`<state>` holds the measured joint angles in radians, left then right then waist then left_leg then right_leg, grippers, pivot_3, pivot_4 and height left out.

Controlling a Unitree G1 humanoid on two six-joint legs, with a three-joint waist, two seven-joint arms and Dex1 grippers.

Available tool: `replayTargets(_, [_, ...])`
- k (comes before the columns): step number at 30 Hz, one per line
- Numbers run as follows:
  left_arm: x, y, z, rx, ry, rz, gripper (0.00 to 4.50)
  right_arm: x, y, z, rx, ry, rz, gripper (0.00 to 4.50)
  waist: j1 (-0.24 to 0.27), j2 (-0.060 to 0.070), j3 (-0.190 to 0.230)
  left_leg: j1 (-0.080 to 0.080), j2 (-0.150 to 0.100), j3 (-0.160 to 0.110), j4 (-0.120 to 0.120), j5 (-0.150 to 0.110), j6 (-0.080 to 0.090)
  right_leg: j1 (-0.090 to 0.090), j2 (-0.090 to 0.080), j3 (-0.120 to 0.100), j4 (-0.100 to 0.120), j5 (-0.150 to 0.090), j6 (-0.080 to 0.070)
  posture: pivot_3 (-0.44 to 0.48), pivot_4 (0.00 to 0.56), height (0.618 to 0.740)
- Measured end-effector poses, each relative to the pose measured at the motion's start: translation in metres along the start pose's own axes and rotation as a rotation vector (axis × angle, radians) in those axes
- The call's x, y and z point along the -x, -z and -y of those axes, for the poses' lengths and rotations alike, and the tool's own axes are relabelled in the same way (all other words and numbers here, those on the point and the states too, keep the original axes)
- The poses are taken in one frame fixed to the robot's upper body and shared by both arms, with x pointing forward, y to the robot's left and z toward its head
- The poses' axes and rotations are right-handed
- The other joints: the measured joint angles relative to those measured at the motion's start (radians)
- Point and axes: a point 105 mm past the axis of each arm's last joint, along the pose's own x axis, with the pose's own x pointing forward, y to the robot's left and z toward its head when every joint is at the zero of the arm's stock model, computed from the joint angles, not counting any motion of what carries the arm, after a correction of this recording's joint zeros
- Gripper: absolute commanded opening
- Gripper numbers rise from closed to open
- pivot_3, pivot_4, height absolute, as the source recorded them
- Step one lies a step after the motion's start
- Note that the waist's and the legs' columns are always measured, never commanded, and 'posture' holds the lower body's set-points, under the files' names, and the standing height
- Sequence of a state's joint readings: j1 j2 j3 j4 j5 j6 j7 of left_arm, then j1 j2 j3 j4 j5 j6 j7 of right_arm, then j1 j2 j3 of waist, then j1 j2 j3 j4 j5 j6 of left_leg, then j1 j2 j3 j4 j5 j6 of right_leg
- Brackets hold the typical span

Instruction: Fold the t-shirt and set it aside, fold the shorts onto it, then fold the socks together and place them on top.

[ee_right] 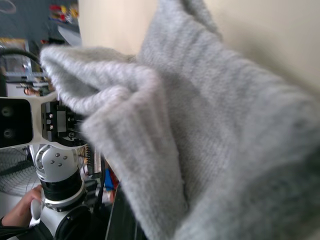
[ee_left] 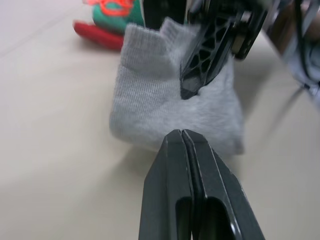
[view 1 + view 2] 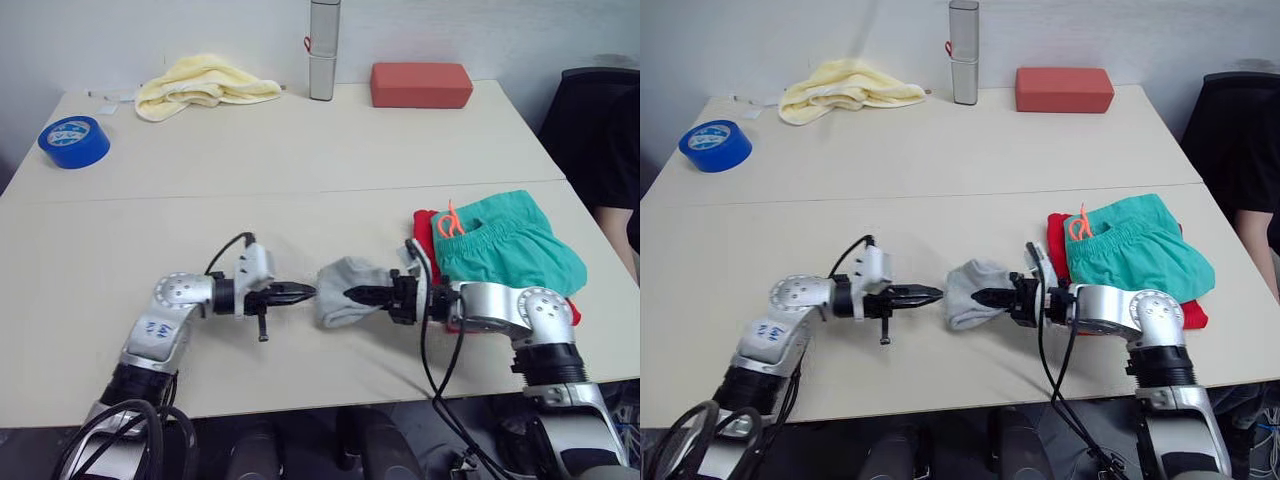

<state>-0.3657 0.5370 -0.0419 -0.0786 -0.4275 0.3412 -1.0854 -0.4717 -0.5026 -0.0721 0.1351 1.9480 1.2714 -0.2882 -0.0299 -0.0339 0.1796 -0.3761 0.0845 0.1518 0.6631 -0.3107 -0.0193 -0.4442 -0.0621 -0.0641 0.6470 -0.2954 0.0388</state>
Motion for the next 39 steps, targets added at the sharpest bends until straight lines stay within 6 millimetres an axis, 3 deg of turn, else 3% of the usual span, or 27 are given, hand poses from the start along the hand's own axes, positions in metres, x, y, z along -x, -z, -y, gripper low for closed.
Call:
replayTargets(3, [0.015,-0.025,-0.001,0.017,-0.02,0.079,1.22,0.018,-0.012,-0.018,0.051,-0.095,0.113,0.14,0.002,0.001,0.0,0.0,0.0,0.0,0.0,0.0,0.0,0.0,0.0,0.0,-0.001,0.001,0.001,0.0,0.15,0.74])
replayTargets(7, [0.017,-0.04,0.007,0.007,0.002,0.13,2.39,0.053,-0.035,-0.045,0.145,-0.185,0.331,0.14,0.003,0.001,0.0,-0.001,-0.001,0.0,0.0,-0.001,0.001,0.001,0.0,0.0,-0.003,0.002,0.003,0.0,0.15,0.74])
replayTargets(11, [0.013,-0.042,0.01,-0.01,0.016,0.156,3.66,0.093,-0.062,-0.052,0.142,-0.156,0.617,0.14,0.004,0.001,0.001,-0.001,-0.002,0.001,0.0,0.0,0.001,0.001,0.0,0.001,-0.003,0.002,0.003,0.0,0.15,0.74])
replayTargets(14, [0.007,-0.045,0.014,-0.032,0.038,0.194,4.49,0.121,-0.074,-0.045,0.089,-0.077,0.785,0.14,0.003,0.001,0.001,-0.001,-0.002,0.001,0.0,0.001,-0.002,0.001,0.0,0.001,-0.003,0.002,0.003,0.0,0.15,0.74])
replayTargets(24, [0.001,-0.048,0.018,-0.066,0.083,0.203,4.5,0.181,-0.062,0.026,-0.118,0.265,0.897,0.14,0.001,0.003,0.002,0.001,-0.003,0.003,-0.001,0.001,-0.001,0.001,0.001,0.004,-0.003,0.002,0.004,0.0,0.15,0.74])
replayTargets(30, [0.001,-0.047,0.017,-0.067,0.081,0.201,4.5,0.184,-0.06,0.052,-0.236,0.35,0.864,0.14,0.0,0.004,0.002,0.002,-0.003,0.004,-0.001,0.002,-0.002,0.001,0.001,0.006,-0.003,0.002,0.004,0.0,0.15,0.74])
replayTargets(39, [0.0,-0.049,0.015,-0.085,0.08,0.206,4.5,0.194,-0.067,0.061,-0.244,0.494,0.771,3.26,0.002,0.004,0.002,0.002,-0.003,0.006,-0.001,0.002,-0.001,0.001,0.001,0.007,-0.005,0.003,0.005,0.0,0.15,0.74])
